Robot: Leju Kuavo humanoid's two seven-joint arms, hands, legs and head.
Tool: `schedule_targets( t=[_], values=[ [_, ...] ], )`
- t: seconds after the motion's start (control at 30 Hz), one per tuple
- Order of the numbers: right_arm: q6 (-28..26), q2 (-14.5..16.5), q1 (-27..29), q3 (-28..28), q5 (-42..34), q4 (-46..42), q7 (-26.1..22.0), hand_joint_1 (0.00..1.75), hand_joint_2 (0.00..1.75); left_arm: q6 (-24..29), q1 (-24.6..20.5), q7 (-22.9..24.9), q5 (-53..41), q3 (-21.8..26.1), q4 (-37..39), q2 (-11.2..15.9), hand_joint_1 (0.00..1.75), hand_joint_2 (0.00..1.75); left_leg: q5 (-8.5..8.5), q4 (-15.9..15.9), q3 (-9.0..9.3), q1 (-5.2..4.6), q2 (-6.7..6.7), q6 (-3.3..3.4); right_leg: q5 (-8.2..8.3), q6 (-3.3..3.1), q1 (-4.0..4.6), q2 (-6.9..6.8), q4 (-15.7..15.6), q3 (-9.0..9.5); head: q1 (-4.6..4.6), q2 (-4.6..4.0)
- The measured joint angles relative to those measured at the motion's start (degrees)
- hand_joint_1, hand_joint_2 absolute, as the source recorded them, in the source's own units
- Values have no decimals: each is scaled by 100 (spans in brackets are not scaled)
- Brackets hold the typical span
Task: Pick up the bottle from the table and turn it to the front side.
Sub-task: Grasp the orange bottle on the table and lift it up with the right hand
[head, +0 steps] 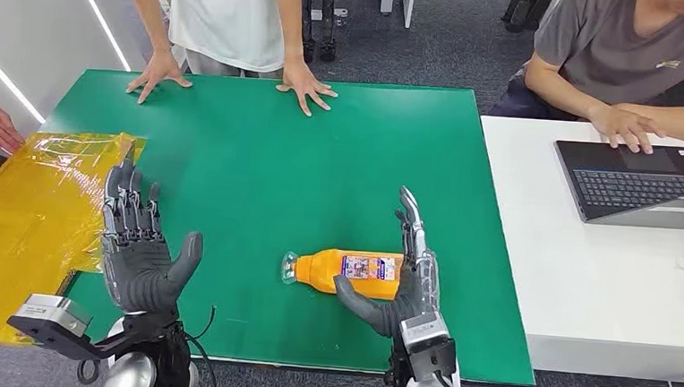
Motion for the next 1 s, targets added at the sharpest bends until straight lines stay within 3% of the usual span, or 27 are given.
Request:
schedule_targets(
  t=[0.3, 0.5, 0.73, 0.87, 1.0],
  values=[
    [-14, -53, 138, 0, 105, -152, 36, 0, 175, 12, 38, 0, 19, -76, -3, 16, 0, 175, 2, 0, 1, 0, 0, 2, 1, 0, 0, -1, 0, 2, 1, 0],
    [34, -120, 78, -3, 967, -156, 492, 0, 175, 2, 37, 0, 69, -81, -3, 44, 0, 175, 3, 0, 2, 0, 0, 2, 1, 0, 0, -1, 1, 2, 1, 0],
    [983, -564, -314, -6, 2783, -11, 1556, 0, 175, -237, 13, 0, 83, -76, -2, 74, 0, 175, 3, 2, 1, -1, -1, 3, 1, 1, 0, -1, 0, 3, 1, 0],
    [1606, -1001, -629, -6, 3436, 255, 1750, 0, 175, -410, -69, 0, 84, -72, 2, 88, 0, 175, 3, 8, 0, -2, -1, 3, 4, 1, -1, -1, 0, 4, 1, 0],
    [2137, -1393, -1076, -2, 3521, 631, 1751, 0, 175, -531, -164, 0, 83, -67, 18, 93, 0, 175, 3, 13, 0, -2, 0, 4, 7, 1, -2, 0, 0, 4, 1, 0]
  ],
)
